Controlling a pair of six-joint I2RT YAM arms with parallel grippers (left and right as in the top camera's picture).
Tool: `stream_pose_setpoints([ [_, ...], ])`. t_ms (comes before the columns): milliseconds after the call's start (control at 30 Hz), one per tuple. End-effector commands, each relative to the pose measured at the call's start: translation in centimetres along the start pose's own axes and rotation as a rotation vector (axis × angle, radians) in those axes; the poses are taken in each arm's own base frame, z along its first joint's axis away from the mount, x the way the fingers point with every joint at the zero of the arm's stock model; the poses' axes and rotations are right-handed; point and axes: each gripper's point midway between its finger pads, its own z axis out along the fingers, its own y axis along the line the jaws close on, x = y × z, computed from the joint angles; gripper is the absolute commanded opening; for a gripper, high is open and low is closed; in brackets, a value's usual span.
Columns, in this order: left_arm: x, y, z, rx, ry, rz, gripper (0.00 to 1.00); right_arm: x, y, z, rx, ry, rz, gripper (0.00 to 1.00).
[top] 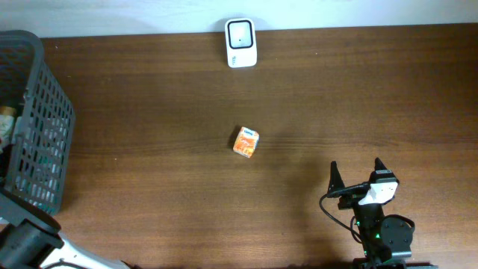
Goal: Scan the item barcode
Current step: 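Reach the left gripper into the basket and grasp the green glove package, then place the green 3M glove package left of the orange pack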
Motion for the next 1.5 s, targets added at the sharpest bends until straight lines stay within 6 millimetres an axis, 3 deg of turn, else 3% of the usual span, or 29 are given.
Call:
stream_pose_setpoints([
  [0,1.8,-0.4,1.6,0.023,0.069,0.003,0.64,0.3,0.1,0.0,-0.004,0.003,0.007,0.98],
  [100,2.1,-0.5,1.6,0.026,0.081,0.002,0.54,0.3,0.1,0.0,-0.003,0.003,0.007,0.98],
  [133,2.1,-0.5,1.6,0.03,0.08,0.002,0.44,0.3,0.1,0.0,-0.003,0.003,0.007,0.98],
  [200,2.1,-0.5,1.6,0.029,0.079,0.002,0.11,0.3,0.1,0.0,-0.003,0.003,0.007,0.98],
  [233,1.9,-0.5,1.5,0.028,0.074,0.0,0.02,0.3,0.1,0.0,-0.003,0.003,0.007,0.98],
  [333,0.3,-0.4,0.4,0.025,0.042,-0.044,0.0,0.3,0.1,0.0,-0.004,0.003,0.007,0.98],
  [400,-2.6,-1.0,-2.4,0.066,-0.033,-0.039,0.0,0.3,0.1,0.0,-0.004,0.003,0.007,0.98],
  [500,-8.2,-0.9,-9.7,0.059,-0.205,-0.092,0.0,0.3,0.1,0.0,-0.004,0.003,0.007,0.98],
  [533,-10.3,-0.8,-13.4,0.051,-0.294,-0.116,0.0,0.3,0.1,0.0,-0.004,0.003,0.007,0.98],
  [633,-13.0,-2.5,-23.3,0.102,-0.503,-0.116,0.0,0.3,0.1,0.0,-0.004,0.003,0.007,0.98],
  [700,-13.0,-3.1,-27.5,0.108,-0.583,-0.119,0.0,0.3,0.1,0.0,-0.003,0.003,0.007,0.98],
  [733,-12.6,-3.9,-31.2,0.123,-0.651,-0.123,0.0,0.3,0.1,0.0,-0.003,0.003,0.007,0.98],
  [800,-11.9,-5.5,-34.9,0.18,-0.722,-0.083,0.0,0.3,0.1,0.0,-0.004,0.003,0.007,0.98],
  [867,-10.5,-8.5,-39.7,0.275,-0.806,-0.009,0.0,0.3,0.1,0.0,-0.004,0.003,0.007,0.98],
  [933,-8.6,-11.7,-41.3,0.394,-0.789,0.05,0.0,0.3,0.1,0.0,-0.004,0.003,0.007,0.98],
  [1000,-6.5,-14.7,-40.7,0.511,-0.696,0.079,0.0,0.3,0.1,0.0,-0.003,0.003,0.007,0.98],
  [1100,-1.4,-21.8,-36.0,0.654,-0.43,0.229,0.0,0.3,0.1,0.0,-0.004,0.003,0.007,0.98],
  [1200,2.2,-27.2,-31.8,0.739,-0.272,0.332,0.0,0.3,0.1,0.0,-0.004,0.003,0.007,0.99],
  [1233,4.1,-29.5,-29.3,0.759,-0.206,0.372,0.0,0.3,0.1,0.0,-0.004,0.003,0.007,0.98],
  [1367,9.3,-33.3,-21.5,0.683,-0.05,0.377,0.0,0.3,0.1,0.0,-0.003,0.003,0.007,0.98],
  [1467,12.8,-35.9,-17.5,0.659,0.019,0.348,0.0,0.3,0.1,0.0,-0.004,0.003,0.007,0.98],
])
